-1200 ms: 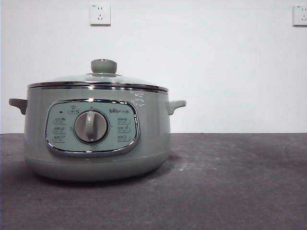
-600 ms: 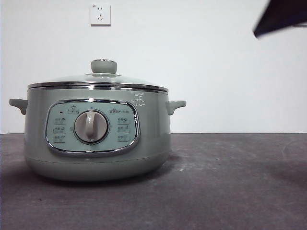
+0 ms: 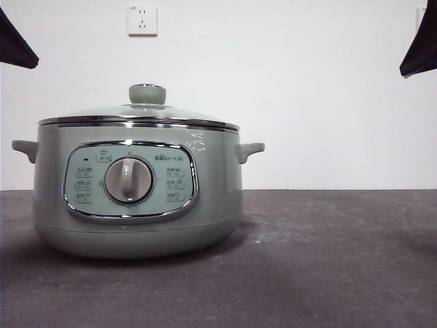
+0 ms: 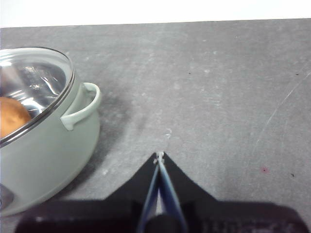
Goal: Pick up the potato,open the lid,put the potato in the pot,close the lid
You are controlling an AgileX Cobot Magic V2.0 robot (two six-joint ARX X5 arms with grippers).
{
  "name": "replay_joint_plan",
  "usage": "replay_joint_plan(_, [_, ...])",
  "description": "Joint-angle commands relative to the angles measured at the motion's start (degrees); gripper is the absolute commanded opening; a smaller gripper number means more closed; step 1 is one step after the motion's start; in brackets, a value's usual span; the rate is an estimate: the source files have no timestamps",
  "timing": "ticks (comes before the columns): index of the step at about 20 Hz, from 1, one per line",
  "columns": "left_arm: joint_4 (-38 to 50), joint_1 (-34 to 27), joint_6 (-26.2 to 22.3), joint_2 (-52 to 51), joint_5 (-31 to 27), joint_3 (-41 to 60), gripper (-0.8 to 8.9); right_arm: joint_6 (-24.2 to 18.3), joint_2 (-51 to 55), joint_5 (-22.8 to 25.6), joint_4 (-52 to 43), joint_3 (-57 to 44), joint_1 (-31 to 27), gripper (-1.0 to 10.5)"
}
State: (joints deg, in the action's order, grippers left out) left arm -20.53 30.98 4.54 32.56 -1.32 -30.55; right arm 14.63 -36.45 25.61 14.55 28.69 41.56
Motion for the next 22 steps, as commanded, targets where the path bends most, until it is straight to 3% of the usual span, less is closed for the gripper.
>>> replay_joint_plan(1, [0.2,0.2,0.4,-0.1,-0.1,0.1,-0.03,0.7,0.1,0.2,-0.3,-0.3,0.1,0.0])
replay_joint_plan(2, [0.1,0.2,0.4,-0.1,-0.1,0.1,-0.03,0.7,0.1,0.2,-0.3,-0.3,0.1,0.0])
replay_joint_plan(4, [-0.3,0.2,-5.8,-0.3,-0.3,0.1,-0.03,0.7,0.1,0.2,-0.3,-0.3,0.1,0.0])
replay_joint_plan(7, [0.3,-3.8,-10.9,-3.3,1.0,1.2,-0.03,0.7,0.1,0.2,-0.3,-0.3,0.1,0.0])
replay_joint_plan(10, [5.9,-11.8,-9.9,-10.0,4.8,7.7,-0.03,0.7,0.1,0.2,-0.3,-0.3,0.1,0.0])
replay_joint_plan(15, [9.8,-22.3,-7.1,-23.2,4.7,20.2,-0.03,0.7,0.1,0.2,-0.3,-0.3,0.1,0.0])
replay_joint_plan(22, [9.7,-26.3,-7.1,-31.4,4.8,29.9,-0.03,0.7,0.1,0.2,-0.3,-0.3,0.1,0.0])
